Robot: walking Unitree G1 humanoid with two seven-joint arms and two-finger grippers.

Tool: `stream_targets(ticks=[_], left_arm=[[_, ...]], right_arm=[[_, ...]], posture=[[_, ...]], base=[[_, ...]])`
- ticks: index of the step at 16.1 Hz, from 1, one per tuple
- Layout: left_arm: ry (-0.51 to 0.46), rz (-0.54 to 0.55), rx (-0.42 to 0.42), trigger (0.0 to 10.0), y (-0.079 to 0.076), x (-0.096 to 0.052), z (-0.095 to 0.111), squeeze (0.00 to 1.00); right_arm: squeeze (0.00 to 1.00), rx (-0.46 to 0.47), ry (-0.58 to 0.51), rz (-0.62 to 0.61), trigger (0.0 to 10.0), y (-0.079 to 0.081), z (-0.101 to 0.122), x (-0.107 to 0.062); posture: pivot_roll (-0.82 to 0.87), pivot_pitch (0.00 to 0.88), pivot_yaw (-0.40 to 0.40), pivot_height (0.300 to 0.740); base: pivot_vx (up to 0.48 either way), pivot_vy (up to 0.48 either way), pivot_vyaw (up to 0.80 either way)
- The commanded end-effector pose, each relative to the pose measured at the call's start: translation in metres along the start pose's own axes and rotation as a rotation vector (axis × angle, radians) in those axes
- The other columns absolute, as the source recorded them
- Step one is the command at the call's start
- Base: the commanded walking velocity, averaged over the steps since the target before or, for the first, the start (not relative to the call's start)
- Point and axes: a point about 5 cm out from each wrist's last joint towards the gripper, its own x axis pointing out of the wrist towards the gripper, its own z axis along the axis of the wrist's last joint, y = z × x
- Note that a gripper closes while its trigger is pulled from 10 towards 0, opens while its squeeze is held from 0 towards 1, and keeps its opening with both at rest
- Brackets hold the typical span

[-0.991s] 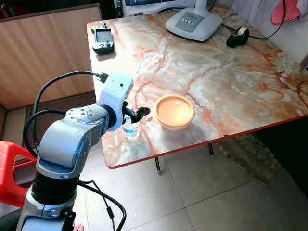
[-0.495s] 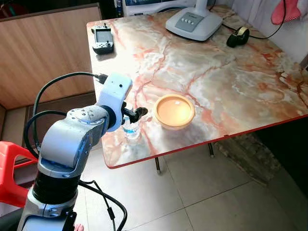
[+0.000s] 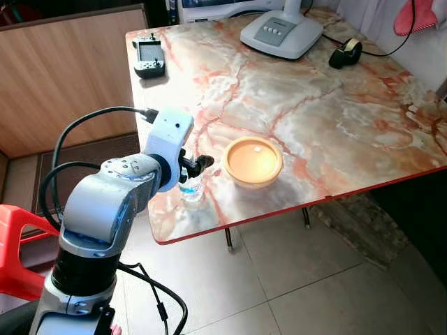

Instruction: Restocking fridge

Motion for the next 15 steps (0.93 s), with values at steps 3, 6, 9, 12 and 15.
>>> stream_targets(ticks=[3,6,9,12,15], left_arm=[[0.013,0.005,-0.019,0.0,0.0015,0.0001,-0.0032,0.0],[0.011,0.0,-0.025,0.0,0.0005,0.0001,-0.0032,0.0],[0.008,0.005,-0.027,0.0,0.0009,0.0005,-0.003,0.0],[0.01,0.012,-0.029,0.0,0.0014,0.0007,-0.0039,0.0],[0.027,0.015,-0.027,0.0,0.0019,0.0007,-0.0082,0.0]], right_arm=[[0.0,0.003,0.036,-0.007,10.0,-0.0035,-0.0087,-0.0032],[0.0,0.002,0.036,-0.006,10.0,-0.0032,-0.0085,-0.0031],[0.0,0.003,0.035,-0.006,10.0,-0.0029,-0.0079,-0.0027],[0.0,0.002,0.036,-0.003,10.0,-0.0028,-0.0073,-0.0025],[0.0,0.001,0.038,0.0,10.0,-0.0027,-0.0071,-0.0023]], posture=[[0.23,0.182,-0.028,0.74],[0.23,0.181,-0.028,0.74],[0.23,0.179,-0.029,0.74],[0.23,0.178,-0.03,0.74],[0.23,0.178,-0.03,0.74]], base=[[0.0,0.0,0.0],[0.0,0.0,0.0],[0.0,0.0,0.0],[0.0,0.0,0.0],[0.0,0.0,0.0]])
